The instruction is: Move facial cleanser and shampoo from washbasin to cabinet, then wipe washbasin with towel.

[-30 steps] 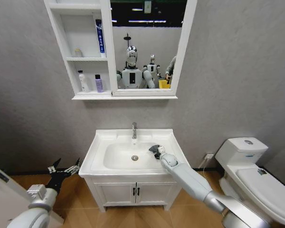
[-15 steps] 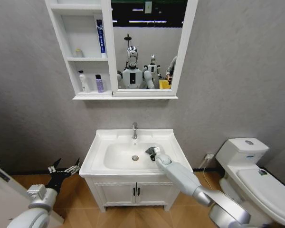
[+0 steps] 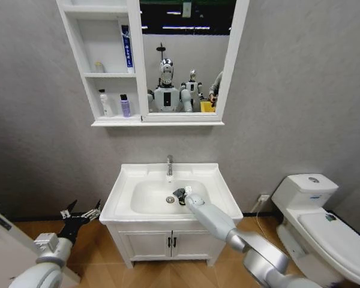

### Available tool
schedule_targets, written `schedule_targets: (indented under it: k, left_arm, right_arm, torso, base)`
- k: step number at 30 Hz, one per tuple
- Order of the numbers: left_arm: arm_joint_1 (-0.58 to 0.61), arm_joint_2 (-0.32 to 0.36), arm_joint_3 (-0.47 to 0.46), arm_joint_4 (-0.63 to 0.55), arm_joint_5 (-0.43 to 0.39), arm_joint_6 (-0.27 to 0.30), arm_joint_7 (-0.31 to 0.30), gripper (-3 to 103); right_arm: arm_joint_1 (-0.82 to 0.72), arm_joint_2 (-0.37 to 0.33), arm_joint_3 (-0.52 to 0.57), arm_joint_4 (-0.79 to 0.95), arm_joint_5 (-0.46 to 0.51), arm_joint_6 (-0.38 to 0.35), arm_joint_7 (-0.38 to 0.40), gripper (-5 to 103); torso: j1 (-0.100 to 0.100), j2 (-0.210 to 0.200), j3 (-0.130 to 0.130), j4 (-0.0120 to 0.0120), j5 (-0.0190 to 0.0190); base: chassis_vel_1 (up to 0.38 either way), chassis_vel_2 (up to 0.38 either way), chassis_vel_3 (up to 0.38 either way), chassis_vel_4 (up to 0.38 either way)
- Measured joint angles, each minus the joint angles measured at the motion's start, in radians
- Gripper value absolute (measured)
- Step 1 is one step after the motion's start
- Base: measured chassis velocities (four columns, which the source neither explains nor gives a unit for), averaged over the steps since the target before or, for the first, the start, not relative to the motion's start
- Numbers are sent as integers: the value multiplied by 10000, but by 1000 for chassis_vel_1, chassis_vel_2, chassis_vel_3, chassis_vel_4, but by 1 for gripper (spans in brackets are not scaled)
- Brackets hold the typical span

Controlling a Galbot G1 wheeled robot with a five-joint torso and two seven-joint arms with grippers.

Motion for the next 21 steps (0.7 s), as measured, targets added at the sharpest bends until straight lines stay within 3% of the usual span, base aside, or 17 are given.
schedule_targets:
  k: [6, 11, 15, 21]
  left_arm:
    - [0, 0, 0, 0, 0, 0, 0, 100]
    - [0, 0, 0, 0, 0, 0, 0, 100]
    - [0, 0, 0, 0, 0, 0, 0, 100]
    - [0, 0, 0, 0, 0, -1, 0, 100]
  right_arm:
    - [190, 612, -57, -639, -82, 330, -184, 7]
    - [448, 1322, -144, -1100, -110, 594, -807, 7]
    - [520, 1494, -181, -1100, -126, 733, -1047, 7]
    - [522, 1582, -298, -920, 16, 1708, -2064, 7]
  torso:
    - [1, -3, 3, 1, 1]
    - [5, -6, 7, 3, 3]
    - [5, -7, 8, 9, 5]
    - [5, -6, 5, 7, 5]
  base:
    - [0, 0, 0, 0]
    - [0, 0, 0, 0]
    - [0, 0, 0, 0]
    - [0, 0, 0, 0]
